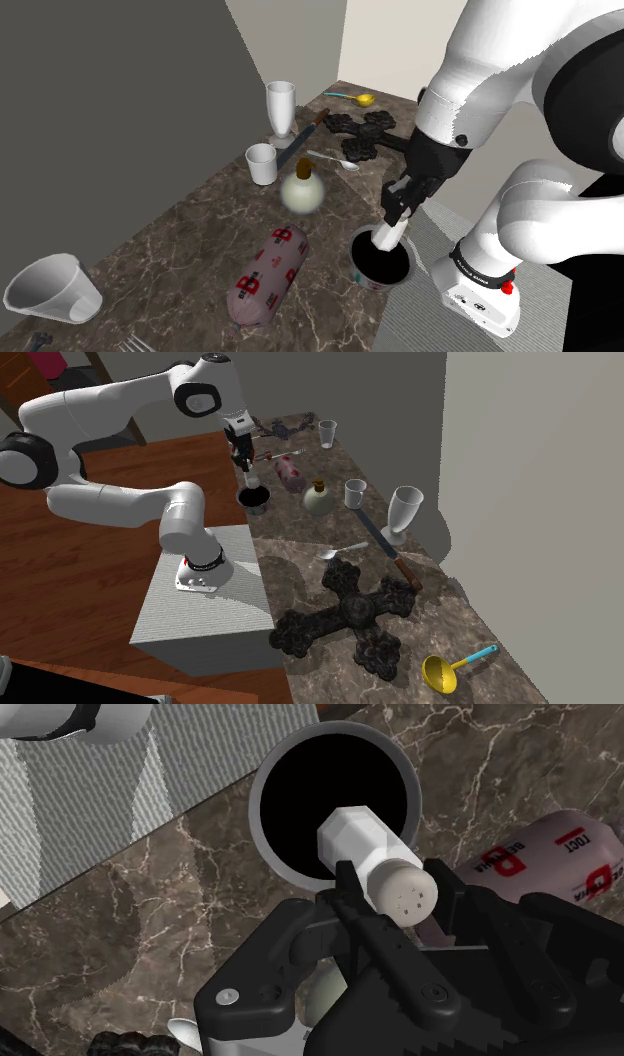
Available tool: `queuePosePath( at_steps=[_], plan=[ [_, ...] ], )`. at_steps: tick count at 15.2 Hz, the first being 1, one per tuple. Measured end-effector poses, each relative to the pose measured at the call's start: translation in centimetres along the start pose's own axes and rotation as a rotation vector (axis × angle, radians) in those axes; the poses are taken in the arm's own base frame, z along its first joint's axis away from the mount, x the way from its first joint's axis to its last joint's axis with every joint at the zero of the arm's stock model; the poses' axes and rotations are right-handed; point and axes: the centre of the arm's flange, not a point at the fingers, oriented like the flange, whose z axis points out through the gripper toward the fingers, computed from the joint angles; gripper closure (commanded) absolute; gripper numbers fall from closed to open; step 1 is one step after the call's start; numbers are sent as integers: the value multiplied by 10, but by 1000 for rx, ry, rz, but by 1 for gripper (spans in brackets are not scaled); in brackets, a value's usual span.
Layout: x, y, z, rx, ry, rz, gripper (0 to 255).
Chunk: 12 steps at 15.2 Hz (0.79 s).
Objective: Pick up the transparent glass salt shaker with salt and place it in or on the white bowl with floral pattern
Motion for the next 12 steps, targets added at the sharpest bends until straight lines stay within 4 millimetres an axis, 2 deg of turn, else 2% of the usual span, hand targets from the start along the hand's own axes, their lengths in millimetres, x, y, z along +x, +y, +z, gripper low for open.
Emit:
queuePosePath(
  at_steps=[7,12],
  plan=[
    [0,4,37,0,0,0,255],
    [0,4,40,0,0,0,255]
  ],
)
